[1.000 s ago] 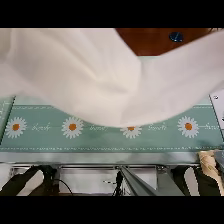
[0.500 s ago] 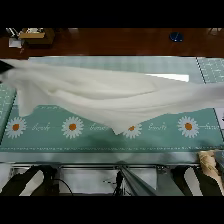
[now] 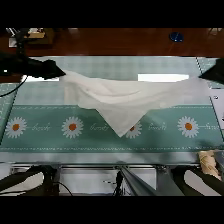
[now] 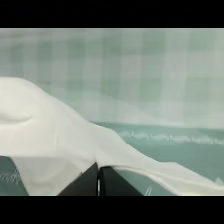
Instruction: Fold the shirts.
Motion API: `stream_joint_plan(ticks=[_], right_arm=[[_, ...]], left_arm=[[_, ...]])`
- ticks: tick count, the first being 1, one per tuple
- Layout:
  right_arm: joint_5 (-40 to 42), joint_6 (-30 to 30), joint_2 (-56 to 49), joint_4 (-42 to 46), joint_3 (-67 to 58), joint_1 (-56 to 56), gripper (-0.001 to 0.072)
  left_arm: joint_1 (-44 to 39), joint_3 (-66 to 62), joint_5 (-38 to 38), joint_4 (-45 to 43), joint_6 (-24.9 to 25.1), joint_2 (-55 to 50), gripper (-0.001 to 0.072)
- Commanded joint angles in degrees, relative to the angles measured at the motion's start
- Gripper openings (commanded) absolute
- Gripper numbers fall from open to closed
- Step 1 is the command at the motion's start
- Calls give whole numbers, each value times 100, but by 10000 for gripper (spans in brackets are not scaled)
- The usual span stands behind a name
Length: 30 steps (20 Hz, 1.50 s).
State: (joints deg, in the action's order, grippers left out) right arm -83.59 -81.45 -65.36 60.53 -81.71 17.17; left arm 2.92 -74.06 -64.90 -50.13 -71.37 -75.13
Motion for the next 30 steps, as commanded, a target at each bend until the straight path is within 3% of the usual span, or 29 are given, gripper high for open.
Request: stream_joint_plan(ticks=[1, 4, 5, 7, 9, 13, 15, 18, 21, 25, 28, 30], right_arm=[[1622, 2, -931, 92, 35, -470, 24], [1692, 2, -1572, 83, 35, -634, 24], [1657, 2, -1722, 55, 35, -675, 25], [1646, 7, -1875, 70, 35, -673, 25], [1670, 129, -1840, 107, 35, -662, 25], [1556, 372, -1792, 175, 35, -664, 25], [1502, 424, -1792, 175, 35, -664, 25], [1419, 529, -1792, 181, 35, -664, 25], [1300, 544, -1792, 229, 35, -664, 25], [1161, 542, -1792, 356, 35, -664, 25], [1082, 540, -1792, 350, 35, -669, 25], [1034, 542, -1792, 350, 35, -669, 25]], left_arm=[[-116, 57, 1237, 422, 195, -726, 21], [-116, 57, 1386, 435, 192, -1121, 44], [-116, 57, 1266, 433, 192, -1250, 146], [-26, 20, 966, 323, 195, -1429, 441], [363, -221, 295, 256, 142, -1414, 471], [1139, -610, -2124, 258, -697, -1335, 465], [997, -81, -2566, 258, -693, -1143, 464], [249, 1158, -2184, 356, -632, -850, 465], [-754, 2057, -1423, 1043, -310, -879, 466], [-1965, 2306, -522, 1360, -247, -1091, 468], [-2522, 2304, -129, 1528, -236, -1399, 596], [-2673, 2299, 83, 1882, -225, -1657, 603]])
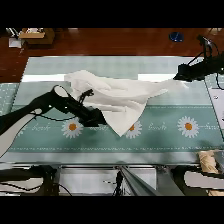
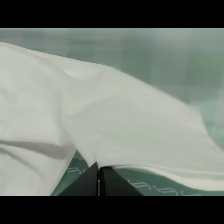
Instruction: Fold the shirts.
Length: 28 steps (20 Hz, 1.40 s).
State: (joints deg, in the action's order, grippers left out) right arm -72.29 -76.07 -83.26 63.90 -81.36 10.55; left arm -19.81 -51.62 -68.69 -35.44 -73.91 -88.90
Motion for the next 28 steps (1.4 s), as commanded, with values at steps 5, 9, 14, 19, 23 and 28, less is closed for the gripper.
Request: stream_joint_plan(ticks=[5, 9, 14, 19, 23, 28], right_arm=[[-129, 2, -2, 13, 0, -7, 25], [-127, 2, -2, 13, 0, -7, 26], [-146, 0, -2, 11, 0, -7, 25], [-188, 9, 44, 24, 0, -4, 26], [-136, 197, 623, 105, -98, 0, 25], [409, 286, 2098, 116, -542, -2, 25]], left_arm=[[-426, 20, 857, 1816, 407, -640, 582], [-426, 20, 1056, 2286, 361, -726, 418], [-411, -7, 1373, 2387, 125, -776, 22], [-262, -424, 264, 2597, 861, -529, 19], [17, -872, -273, 3069, 1126, 1075, 18], [1679, -2498, -208, 3117, 962, 3410, 19]])
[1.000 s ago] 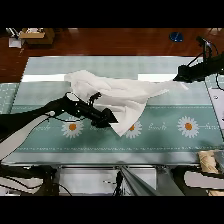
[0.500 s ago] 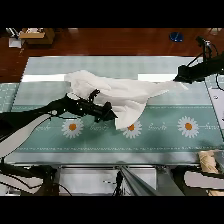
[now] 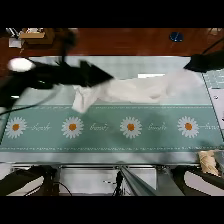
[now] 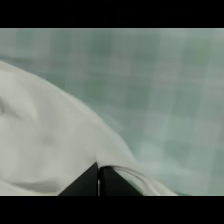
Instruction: Fold the shirts.
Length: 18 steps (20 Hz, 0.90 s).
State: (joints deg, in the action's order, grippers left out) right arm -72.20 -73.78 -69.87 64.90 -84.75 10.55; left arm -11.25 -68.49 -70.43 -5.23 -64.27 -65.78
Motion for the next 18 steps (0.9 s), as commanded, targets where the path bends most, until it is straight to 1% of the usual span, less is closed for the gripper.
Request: stream_joint_plan(ticks=[1, 3, 4, 6, 7, 8, 10, 12, 15, 18], right_arm=[[627, 57, 1093, 20, -282, 0, 25], [1084, 52, 1740, 24, -485, 0, 25], [1296, 37, 2044, 57, -584, 0, 25], [1532, -118, 2551, 260, -750, 0, 24], [1539, -232, 2747, 428, -835, 0, 25], [1502, -326, 2955, 586, -931, -2, 24], [1482, -542, 3316, 914, -1073, -2, 24], [1482, -691, 3613, 1167, -1187, -2, 24], [1480, -772, 3866, 1335, -1467, -2, 24], [1563, -772, 3864, 1333, -1921, -2, 24]], left_arm=[[1311, -1259, 42, 7, -4, 1421, 18], [2277, -2114, 151, -334, -9, 1878, 18], [2728, -2487, 146, -560, -103, 2033, 19], [3611, -3143, 90, -1145, -664, 2284, 19], [3864, -3375, 76, -1366, -918, 2363, 19], [4035, -3563, 72, -1528, -1047, 2448, 19], [4168, -3814, 68, -1558, -1154, 2638, 19], [4164, -4054, -98, -1563, -1307, 2782, 19], [4162, -4496, -621, -1565, -1871, 2874, 19], [4157, -4966, -1008, -1606, -2240, 2874, 19]])
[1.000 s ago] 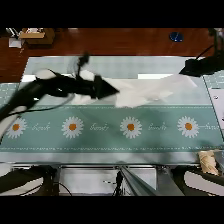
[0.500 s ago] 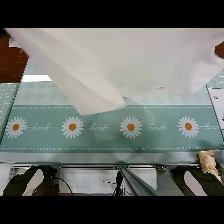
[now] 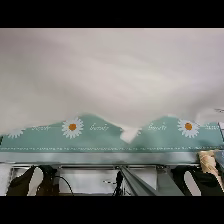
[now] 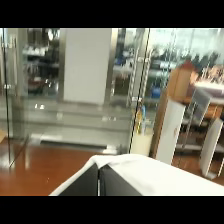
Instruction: Fold the shirts.
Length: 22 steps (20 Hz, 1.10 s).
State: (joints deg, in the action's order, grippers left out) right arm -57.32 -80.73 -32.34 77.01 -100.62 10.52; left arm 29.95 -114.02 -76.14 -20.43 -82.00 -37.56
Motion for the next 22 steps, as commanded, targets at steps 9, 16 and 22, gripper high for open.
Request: stream_joint_plan(ticks=[9, 16, 22], right_arm=[[-824, 149, -1097, -225, -776, -4, 23], [-1366, 247, -4542, -1644, -774, -424, 23], [-431, 251, -6575, -1593, -774, -1480, 24]], left_arm=[[44, 116, -1759, -1392, -1270, 70, 19], [35, 3694, -892, -1453, 55, -468, 19], [-236, 5421, 953, -1405, 1032, -1985, 20]])
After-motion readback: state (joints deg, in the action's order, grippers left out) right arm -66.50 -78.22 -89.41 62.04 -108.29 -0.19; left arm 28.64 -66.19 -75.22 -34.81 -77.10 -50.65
